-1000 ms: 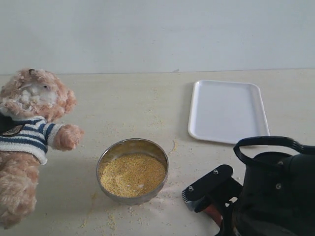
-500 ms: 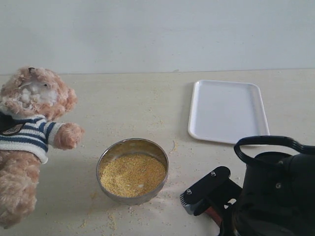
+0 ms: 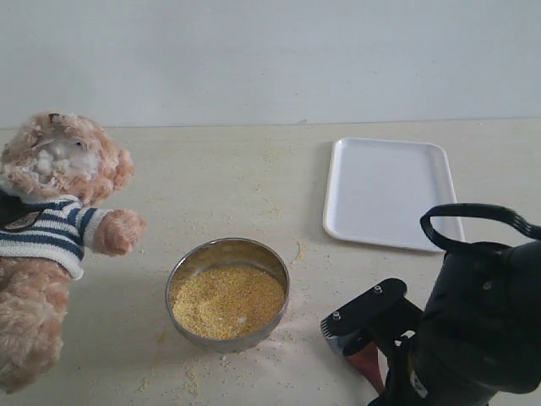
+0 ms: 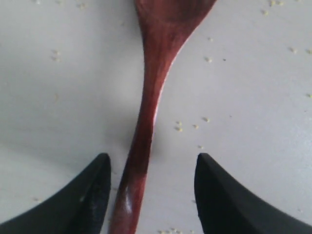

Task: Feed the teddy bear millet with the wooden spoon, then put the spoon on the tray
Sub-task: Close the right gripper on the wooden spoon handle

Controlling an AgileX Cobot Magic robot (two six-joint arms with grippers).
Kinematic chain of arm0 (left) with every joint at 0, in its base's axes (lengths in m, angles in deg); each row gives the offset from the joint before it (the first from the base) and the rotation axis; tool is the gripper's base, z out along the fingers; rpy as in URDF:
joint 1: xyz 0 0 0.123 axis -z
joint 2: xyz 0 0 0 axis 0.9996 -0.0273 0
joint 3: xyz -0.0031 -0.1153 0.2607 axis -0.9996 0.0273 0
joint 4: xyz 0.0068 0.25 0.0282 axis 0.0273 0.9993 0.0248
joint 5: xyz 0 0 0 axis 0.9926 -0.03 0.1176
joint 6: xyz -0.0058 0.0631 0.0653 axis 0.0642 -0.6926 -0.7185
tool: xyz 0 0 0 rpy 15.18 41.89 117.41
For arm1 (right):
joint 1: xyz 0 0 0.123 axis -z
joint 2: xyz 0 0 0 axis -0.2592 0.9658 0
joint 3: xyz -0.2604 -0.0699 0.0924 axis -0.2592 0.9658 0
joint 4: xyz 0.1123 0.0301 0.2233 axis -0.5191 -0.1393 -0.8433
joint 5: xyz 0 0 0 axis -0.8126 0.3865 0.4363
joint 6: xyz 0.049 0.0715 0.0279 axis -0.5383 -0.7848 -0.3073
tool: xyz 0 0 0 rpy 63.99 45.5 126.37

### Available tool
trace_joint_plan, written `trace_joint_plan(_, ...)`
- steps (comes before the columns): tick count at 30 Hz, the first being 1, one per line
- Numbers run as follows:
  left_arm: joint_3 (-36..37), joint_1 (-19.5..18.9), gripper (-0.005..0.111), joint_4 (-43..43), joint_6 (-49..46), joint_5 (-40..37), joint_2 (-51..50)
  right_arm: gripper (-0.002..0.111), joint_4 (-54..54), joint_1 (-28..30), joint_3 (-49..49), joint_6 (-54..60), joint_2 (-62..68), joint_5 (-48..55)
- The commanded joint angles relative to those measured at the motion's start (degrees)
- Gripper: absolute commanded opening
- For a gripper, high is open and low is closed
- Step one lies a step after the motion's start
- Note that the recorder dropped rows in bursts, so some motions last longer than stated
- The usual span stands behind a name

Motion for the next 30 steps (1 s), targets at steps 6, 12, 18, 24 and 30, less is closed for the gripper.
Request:
trace_joint_plan(6,0.2,-0.1,0.005,-1.8,-0.3,-2.5,0.6,0.051,-4.2,0.6,0.1,6.1,-0.2,-0.4)
trace_joint_plan(12,0.2,-0.1,0.005,-1.8,-0.3,-3.1,0.6,0.051,-5.2,0.6,0.1,6.4,-0.2,-0.7)
trace_joint_plan(18,0.2,-0.1,0.005,-1.8,-0.3,-3.8,0.6,0.039,-6.5,0.6,0.1,6.7,-0.2,-0.7)
trace_joint_plan(24,0.2,-0.1,0.005,-1.8,-0.3,-4.8,0.6,0.035,-6.6,0.6,0.1,6.5,-0.2,-0.1)
trace_joint_plan(30,0.2,-0.1,0.005,-1.8,-0.3,-6.5,0.6,0.035,-6.6,0.6,0.1,6.7,-0.2,-0.7)
